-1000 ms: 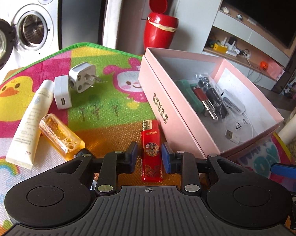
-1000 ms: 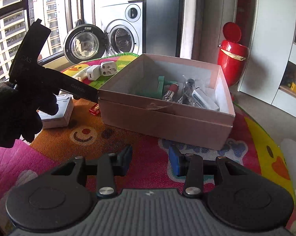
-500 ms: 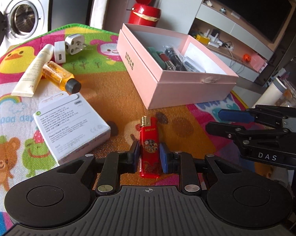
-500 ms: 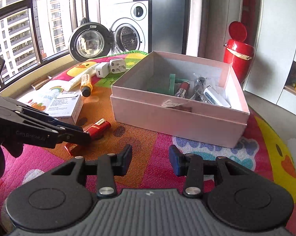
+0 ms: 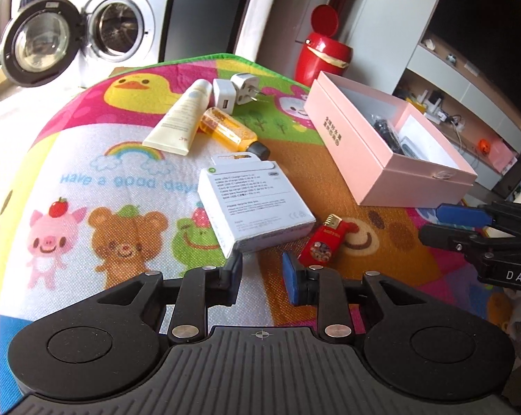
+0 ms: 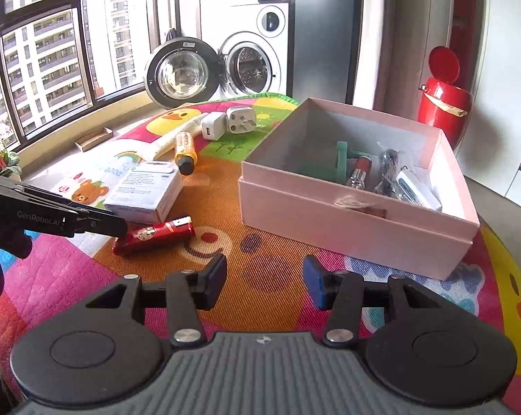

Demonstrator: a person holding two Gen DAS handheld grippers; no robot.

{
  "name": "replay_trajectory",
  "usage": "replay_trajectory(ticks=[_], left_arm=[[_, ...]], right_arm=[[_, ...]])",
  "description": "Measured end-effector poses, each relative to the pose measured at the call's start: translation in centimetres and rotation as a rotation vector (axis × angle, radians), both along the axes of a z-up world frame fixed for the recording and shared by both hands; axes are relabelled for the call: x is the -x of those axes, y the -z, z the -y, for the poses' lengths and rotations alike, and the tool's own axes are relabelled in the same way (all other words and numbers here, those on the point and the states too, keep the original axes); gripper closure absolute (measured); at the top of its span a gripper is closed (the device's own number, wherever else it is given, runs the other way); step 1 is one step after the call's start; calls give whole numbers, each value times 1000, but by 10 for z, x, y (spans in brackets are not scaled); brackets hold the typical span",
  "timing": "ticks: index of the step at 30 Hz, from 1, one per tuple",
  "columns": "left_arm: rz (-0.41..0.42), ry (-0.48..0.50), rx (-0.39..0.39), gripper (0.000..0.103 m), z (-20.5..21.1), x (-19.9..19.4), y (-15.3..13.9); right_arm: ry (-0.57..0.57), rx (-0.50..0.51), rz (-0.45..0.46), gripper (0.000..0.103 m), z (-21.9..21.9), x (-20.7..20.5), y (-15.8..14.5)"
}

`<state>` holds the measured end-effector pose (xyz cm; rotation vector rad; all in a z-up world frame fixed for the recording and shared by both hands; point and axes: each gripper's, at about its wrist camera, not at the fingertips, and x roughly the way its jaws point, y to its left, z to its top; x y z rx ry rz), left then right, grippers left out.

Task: Organize rigid objects
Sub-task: 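Grasp the white USB charger cube with the right gripper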

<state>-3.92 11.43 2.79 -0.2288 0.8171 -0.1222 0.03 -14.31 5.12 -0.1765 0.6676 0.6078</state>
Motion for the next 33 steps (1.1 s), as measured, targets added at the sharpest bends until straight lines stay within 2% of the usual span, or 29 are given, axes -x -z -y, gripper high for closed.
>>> replay_trajectory(ticks=[3, 6, 11, 14, 17, 19, 21, 25, 27, 29, 33], left_arm=[[7, 58, 29, 74, 2, 8, 1], [17, 114, 40, 74, 11, 12, 2], [50, 140, 47, 75, 16, 21, 2], [68, 133, 60, 75, 10, 26, 1], [78, 112, 74, 75, 0, 28, 1], [86, 90, 94, 75, -7, 27, 2], [103, 68, 115, 75, -11, 26, 2], [118, 55, 134, 75, -13, 27, 0], [122, 61, 120, 75, -13, 29, 0], [123, 74, 112, 75, -11, 31, 0], [113, 97, 95, 75, -7, 28, 3]], right_arm=[[-102, -48, 7, 54, -37, -19, -23], [-152, -59, -41, 54, -84, -56, -32], [-100, -18, -190, 55, -155, -125, -13], [-94, 29, -216, 56, -176, -141, -1], [-83, 51, -196, 56, -180, -145, -1], [-42, 19, -192, 56, -177, -153, -7], [16, -24, -225, 57, -176, -171, -9], [82, -27, -324, 66, -189, -206, 4], [85, -8, -348, 81, -193, -213, 9], [76, -3, -329, 83, -190, -207, 6], [-10, -18, -203, 84, -164, -158, -30]])
